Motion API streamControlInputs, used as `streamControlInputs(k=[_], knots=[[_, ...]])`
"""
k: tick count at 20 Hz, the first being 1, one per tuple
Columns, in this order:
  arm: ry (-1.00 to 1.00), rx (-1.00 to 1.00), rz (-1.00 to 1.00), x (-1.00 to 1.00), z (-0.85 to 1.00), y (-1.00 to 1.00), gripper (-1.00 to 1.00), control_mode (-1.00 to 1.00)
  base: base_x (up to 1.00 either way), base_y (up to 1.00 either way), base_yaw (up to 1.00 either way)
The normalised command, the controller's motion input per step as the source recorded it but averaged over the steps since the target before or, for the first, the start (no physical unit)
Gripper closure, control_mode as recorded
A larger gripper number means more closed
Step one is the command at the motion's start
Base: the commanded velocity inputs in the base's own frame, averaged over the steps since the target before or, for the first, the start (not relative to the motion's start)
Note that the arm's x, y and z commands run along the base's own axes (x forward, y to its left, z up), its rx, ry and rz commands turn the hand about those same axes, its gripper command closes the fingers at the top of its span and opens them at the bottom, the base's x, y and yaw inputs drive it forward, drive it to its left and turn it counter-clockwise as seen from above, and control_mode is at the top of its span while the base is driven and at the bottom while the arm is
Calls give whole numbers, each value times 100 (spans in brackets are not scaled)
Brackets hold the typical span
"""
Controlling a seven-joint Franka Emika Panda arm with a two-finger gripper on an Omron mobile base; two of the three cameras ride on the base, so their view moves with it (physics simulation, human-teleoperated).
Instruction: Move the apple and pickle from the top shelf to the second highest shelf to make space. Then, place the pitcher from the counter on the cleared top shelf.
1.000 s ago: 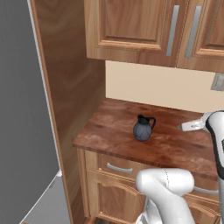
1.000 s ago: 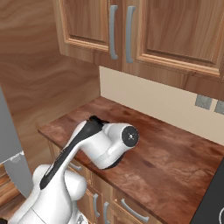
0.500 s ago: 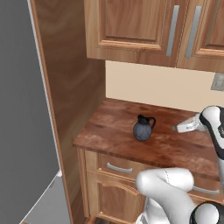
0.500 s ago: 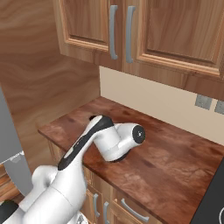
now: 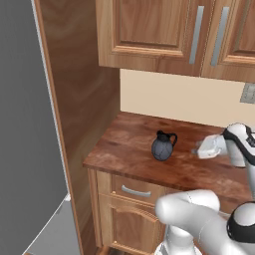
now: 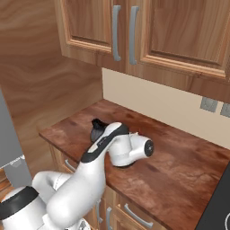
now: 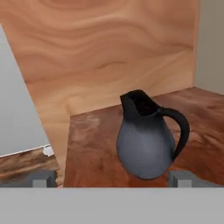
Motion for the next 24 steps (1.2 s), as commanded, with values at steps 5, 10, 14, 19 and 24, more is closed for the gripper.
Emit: streamControlInputs(k=[5,10,14,19,24], knots=[[-11,15,4,38,-5,-3,-100,-100,0,0,0],[0,17,5,35,0,0,-100,-100,0,0,0],[2,12,7,35,3,0,-100,-100,0,0,0],[5,7,8,38,1,0,-100,-100,0,0,0],[3,0,6,32,0,0,-100,-100,0,0,0]])
